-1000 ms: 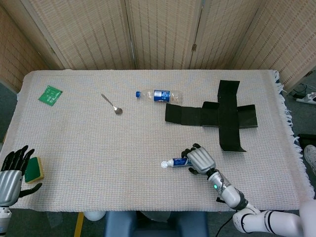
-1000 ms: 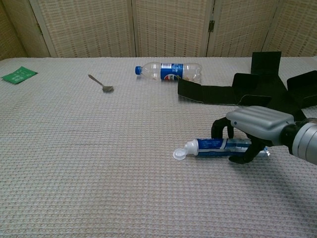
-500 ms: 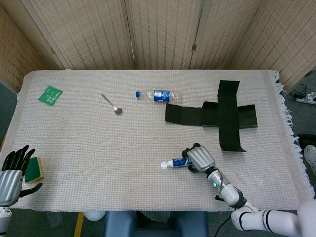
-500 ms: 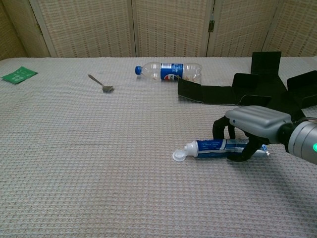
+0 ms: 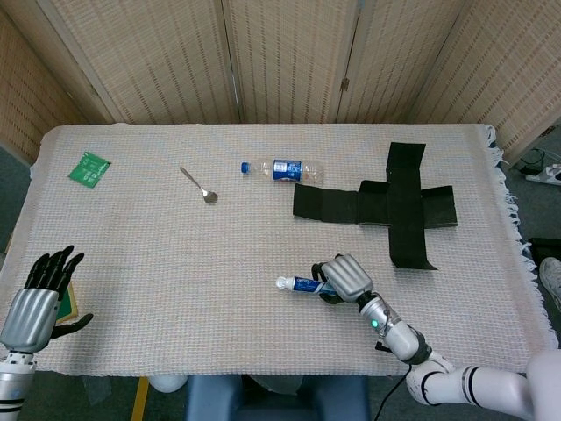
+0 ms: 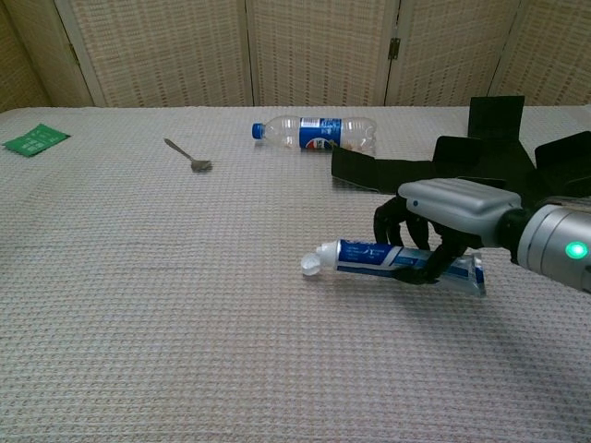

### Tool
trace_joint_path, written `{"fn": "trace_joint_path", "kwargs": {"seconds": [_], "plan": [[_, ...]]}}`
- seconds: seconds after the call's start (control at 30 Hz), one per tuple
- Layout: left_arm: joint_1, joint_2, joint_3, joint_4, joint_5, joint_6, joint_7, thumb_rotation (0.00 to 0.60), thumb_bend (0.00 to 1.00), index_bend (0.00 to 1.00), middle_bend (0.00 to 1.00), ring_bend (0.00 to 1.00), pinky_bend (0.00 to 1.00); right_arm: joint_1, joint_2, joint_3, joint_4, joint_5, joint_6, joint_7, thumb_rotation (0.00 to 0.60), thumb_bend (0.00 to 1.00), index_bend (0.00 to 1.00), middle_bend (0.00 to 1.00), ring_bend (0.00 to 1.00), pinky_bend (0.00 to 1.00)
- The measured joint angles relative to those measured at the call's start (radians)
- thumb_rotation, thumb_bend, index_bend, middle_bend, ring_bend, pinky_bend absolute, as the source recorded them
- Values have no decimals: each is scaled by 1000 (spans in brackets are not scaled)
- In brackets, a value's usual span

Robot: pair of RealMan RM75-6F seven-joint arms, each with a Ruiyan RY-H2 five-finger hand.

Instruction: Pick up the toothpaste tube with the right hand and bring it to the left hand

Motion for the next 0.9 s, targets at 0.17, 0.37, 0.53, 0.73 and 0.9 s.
{"fn": "trace_joint_path", "kwargs": {"seconds": [0.17,0.37,0.53,0.73,0.9], "plan": [[-67,-3,-26,-20,29,-39,-27,600,175,71,26,45,0,20,0,33,-14,-41,6,141,600,705,748,634,680,478],[-146,-13,-55,-51,52,-96,-50,600,177,39,26,49,0,50,-25,64,-1,-117,28,375,600,742,766,645,694,490],[-196,-23,-70,-87,76,-124,-46,600,176,1,26,51,0,85,-62,74,50,-204,63,619,600,752,770,648,712,496],[-245,-41,-79,-130,96,-152,-32,600,176,0,26,52,0,122,-126,76,133,-280,135,886,600,786,781,658,713,509],[-280,-68,-85,-154,101,-175,3,600,176,0,26,53,0,149,-187,64,202,-307,172,1010,600,794,781,658,712,509]]}}
